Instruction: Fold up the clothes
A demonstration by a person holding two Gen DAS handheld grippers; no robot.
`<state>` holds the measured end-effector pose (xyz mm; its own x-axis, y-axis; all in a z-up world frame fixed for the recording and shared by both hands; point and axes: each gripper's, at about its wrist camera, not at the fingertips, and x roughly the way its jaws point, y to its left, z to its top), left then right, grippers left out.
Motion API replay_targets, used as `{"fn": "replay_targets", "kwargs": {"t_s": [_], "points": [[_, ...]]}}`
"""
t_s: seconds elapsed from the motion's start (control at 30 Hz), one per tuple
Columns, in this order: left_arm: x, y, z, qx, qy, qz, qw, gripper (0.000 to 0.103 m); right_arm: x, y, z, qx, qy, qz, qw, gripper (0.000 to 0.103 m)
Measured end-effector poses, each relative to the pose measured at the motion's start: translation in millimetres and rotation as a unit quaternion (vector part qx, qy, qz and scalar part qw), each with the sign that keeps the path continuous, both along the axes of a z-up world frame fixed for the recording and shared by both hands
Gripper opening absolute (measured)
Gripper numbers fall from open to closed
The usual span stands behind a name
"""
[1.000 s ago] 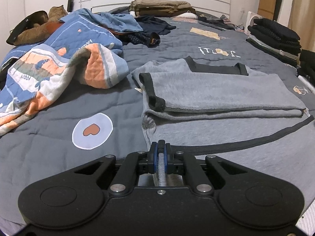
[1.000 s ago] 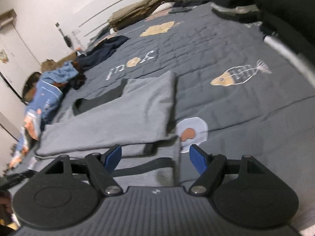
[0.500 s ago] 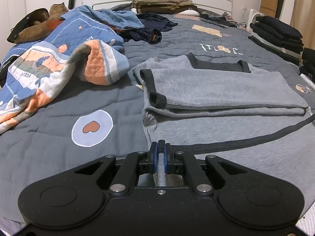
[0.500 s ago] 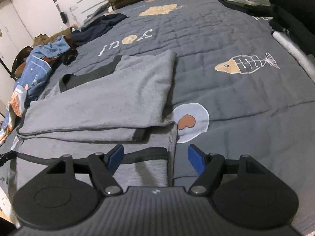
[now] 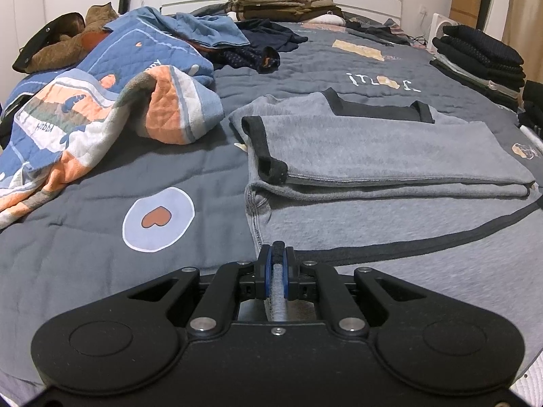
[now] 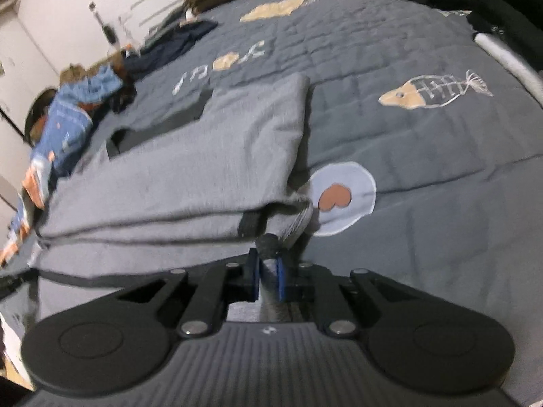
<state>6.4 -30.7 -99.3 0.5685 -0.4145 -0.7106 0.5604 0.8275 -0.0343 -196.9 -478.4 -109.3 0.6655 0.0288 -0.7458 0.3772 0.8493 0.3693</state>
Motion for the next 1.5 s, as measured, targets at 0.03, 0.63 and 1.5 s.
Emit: {"fn": "replay_targets", "kwargs": {"t_s": [0.03,0.63,1.5], "points": [[0,0,0,0.000,0.000,0.000,1.0000,0.007,-2,-1,3,0.001,-0.007,-0.002,1.000,0.010],[-5,4,15,-0.032,-0.030,0.003,0.9990,0.007,-18,8,34,-0.015,-0.087,-0.012,0.996,0.006],[73,-31,67,-0.068,-0.116,0.016,0.9908,0.007,57,-30,74,-0.056,-0.162,-0.062,0.983,0.005]]}}
